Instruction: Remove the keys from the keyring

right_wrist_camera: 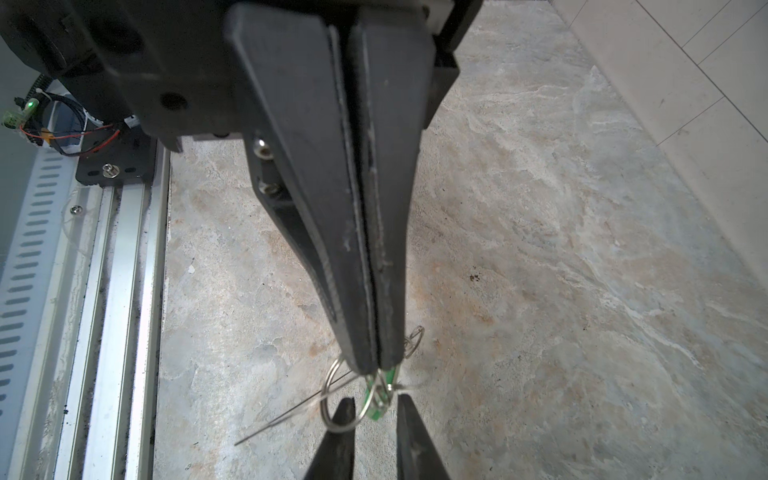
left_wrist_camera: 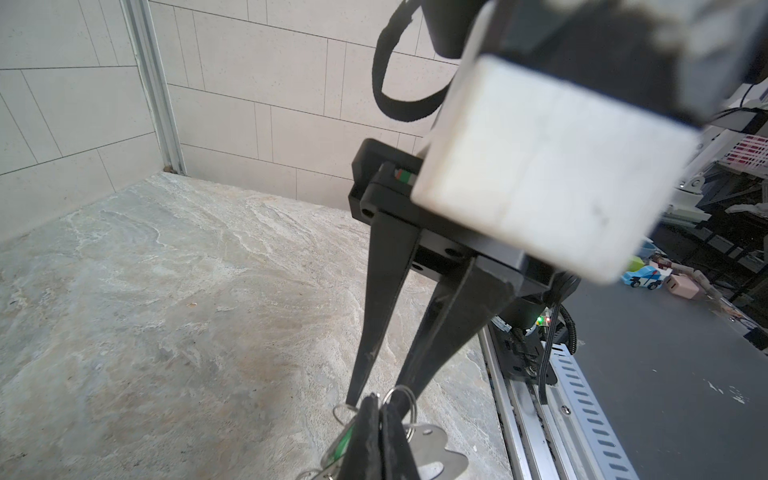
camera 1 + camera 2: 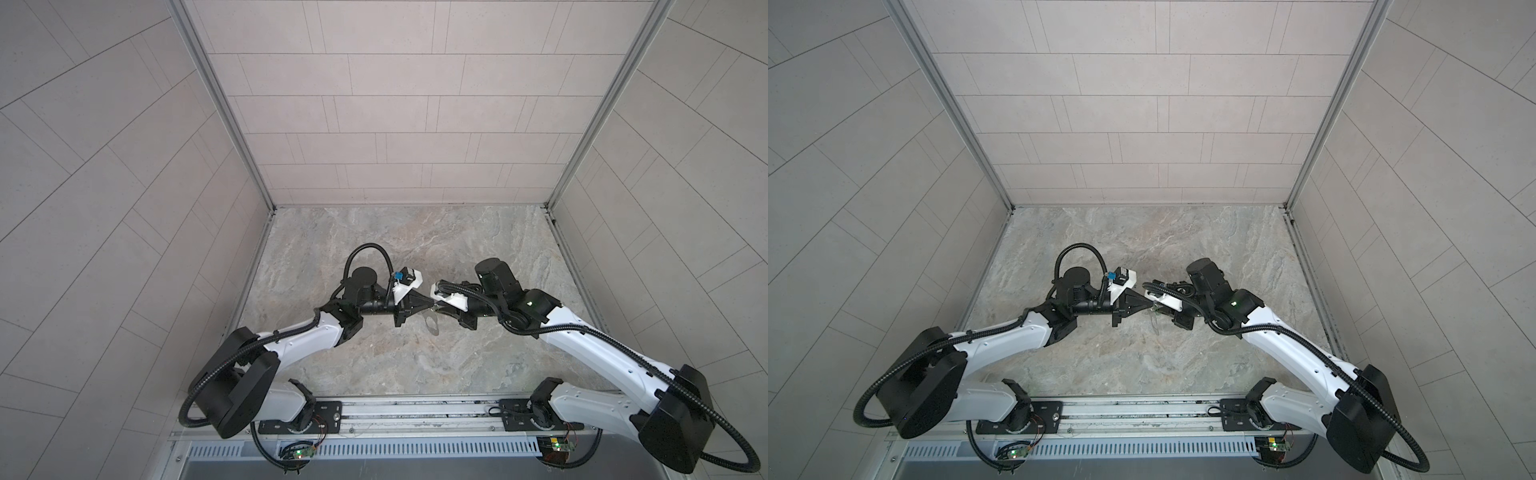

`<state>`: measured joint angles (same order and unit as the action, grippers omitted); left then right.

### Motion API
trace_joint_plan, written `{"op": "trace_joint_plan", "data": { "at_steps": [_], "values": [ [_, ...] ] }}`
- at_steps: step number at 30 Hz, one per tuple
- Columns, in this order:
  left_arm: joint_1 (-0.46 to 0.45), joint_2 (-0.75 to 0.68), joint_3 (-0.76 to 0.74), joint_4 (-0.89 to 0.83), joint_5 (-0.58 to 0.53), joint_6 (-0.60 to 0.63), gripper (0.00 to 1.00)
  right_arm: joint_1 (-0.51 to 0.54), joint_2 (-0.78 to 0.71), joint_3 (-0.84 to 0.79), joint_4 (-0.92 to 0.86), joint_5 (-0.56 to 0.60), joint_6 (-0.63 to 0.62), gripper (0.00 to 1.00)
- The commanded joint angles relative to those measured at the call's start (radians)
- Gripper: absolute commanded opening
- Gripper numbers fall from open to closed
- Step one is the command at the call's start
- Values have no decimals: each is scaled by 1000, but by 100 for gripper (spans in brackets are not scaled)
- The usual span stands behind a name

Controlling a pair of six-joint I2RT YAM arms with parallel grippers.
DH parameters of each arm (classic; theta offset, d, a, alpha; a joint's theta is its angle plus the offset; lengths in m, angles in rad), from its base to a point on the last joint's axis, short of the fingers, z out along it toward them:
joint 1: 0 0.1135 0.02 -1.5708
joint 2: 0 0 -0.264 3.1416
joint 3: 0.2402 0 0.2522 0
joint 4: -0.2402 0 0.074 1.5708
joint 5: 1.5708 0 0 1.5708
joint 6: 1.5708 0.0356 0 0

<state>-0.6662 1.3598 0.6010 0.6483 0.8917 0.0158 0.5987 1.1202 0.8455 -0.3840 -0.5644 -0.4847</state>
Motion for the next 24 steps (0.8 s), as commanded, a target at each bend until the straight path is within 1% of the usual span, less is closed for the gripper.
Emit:
{"op": "trace_joint_plan", "data": {
  "at_steps": [1, 5, 10, 17, 21, 24],
  "values": [
    [-7, -3, 31, 16, 32, 6, 0, -9, -3, 25, -9, -18, -20, 21],
    [-8, -4, 36, 12, 37, 7, 0, -21, -9, 23, -13, -14, -24, 24],
    [-9, -1, 40, 8, 38, 12, 0, -25, -16, 32, -10, -68, -26, 24],
    [-13, 5, 45, 7, 42, 15, 0, -25, 1, 40, -6, -111, -29, 22],
    [-14, 7, 48, 5, 42, 16, 0, -25, 16, 44, -22, -121, -49, 20],
    [-14, 6, 48, 2, 42, 16, 0, -25, 22, 52, -42, -110, -60, 14]
  ]
}}
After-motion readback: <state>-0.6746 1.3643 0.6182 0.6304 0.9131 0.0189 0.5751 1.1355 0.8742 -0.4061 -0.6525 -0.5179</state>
